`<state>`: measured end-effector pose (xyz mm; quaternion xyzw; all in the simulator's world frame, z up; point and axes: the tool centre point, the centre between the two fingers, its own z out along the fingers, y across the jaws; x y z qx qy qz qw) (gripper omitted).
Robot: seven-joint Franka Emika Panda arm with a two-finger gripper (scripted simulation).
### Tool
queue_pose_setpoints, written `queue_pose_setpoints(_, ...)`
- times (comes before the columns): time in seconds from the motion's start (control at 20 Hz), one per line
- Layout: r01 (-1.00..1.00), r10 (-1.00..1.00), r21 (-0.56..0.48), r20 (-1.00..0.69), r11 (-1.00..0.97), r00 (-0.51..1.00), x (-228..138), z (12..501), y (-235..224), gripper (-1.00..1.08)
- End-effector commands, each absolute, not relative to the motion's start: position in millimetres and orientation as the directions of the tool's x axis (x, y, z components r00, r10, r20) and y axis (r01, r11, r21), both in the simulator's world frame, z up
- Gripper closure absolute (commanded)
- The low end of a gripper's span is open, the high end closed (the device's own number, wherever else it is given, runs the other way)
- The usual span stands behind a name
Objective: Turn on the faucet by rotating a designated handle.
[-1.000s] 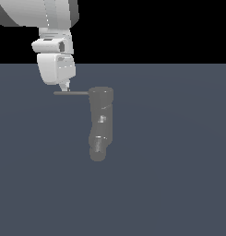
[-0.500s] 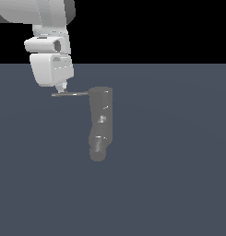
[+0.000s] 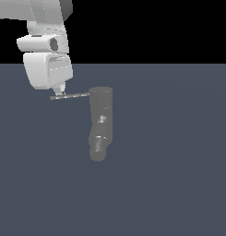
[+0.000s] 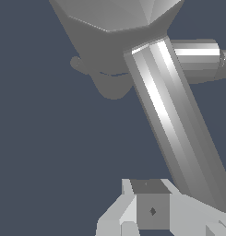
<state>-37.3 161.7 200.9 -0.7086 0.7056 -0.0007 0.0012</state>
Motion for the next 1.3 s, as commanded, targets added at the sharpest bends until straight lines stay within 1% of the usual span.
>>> queue_pose_setpoints(0.0, -1.0, -1.0, 0.0, 0.001, -0.007, 0.007, -46.9, 200.9, 162.8, 1.08)
queue_pose_setpoints(0.5, -1.0, -1.0, 0.0, 0.0, -0.007, 0.007, -73.2, 201.0, 162.1, 1.08)
queue_pose_setpoints(0.55, -1.0, -1.0, -0.002, -0.001, 0.0, 0.0, -68.2, 200.9, 159.0, 1.08)
queue_pose_setpoints(1.25, -1.0, -1.0, -0.001, -0.001, -0.002, 0.002, -96.6, 200.9, 132.1, 1.08)
